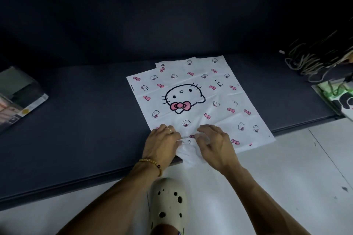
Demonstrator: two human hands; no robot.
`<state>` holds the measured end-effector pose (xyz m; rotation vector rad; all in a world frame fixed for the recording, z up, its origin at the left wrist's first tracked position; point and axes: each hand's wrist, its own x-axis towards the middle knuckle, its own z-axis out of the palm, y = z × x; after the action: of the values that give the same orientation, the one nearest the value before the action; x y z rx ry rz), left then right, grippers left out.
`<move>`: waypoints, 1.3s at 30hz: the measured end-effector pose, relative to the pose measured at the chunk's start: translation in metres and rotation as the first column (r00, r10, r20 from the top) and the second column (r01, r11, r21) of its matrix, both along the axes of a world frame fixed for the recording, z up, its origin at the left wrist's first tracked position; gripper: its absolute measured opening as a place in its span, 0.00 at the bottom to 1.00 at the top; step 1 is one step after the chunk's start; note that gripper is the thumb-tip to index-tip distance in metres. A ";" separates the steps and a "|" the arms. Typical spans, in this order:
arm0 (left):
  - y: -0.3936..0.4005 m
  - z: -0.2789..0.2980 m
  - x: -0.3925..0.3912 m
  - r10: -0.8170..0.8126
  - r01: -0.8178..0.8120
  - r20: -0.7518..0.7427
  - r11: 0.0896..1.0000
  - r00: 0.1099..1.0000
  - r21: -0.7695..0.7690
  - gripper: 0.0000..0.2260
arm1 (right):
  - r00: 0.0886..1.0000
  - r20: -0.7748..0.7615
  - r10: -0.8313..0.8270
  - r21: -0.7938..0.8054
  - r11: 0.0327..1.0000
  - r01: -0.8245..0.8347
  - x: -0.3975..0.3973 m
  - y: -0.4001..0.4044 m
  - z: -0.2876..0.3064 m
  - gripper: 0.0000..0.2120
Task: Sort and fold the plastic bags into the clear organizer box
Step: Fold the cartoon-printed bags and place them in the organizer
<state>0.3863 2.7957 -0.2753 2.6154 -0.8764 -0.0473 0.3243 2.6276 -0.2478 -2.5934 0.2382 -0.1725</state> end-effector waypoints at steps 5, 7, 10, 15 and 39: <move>0.036 0.018 0.015 0.236 -0.290 -0.243 0.932 0.941 -0.218 0.06 | 0.983 -0.134 0.122 -0.146 0.979 -0.141 0.004 0.006 0.014 0.35; 0.064 0.026 0.027 0.279 -0.423 -0.419 0.854 0.864 -0.302 0.09 | 0.949 -0.269 0.166 -0.199 0.954 -0.223 0.010 0.007 0.016 0.38; 0.111 0.035 0.039 0.266 -0.539 -0.587 0.763 0.765 -0.357 0.10 | 0.955 -0.225 0.192 -0.284 0.925 -0.253 0.024 0.015 0.018 0.22; 0.169 0.037 0.044 0.279 -0.770 -0.790 0.539 0.545 -0.341 0.11 | 0.967 -0.218 0.131 0.126 0.986 -0.105 0.052 0.040 0.038 0.06; 0.255 -0.002 0.037 0.651 -0.916 -0.658 0.368 0.377 -0.160 0.08 | 0.899 -0.410 -0.153 0.393 0.860 0.326 0.099 0.117 -0.012 0.14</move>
<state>0.4235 3.0503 -0.2772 2.0350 0.6372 -0.1772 0.4233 2.7448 -0.2601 -2.0967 0.6639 0.2587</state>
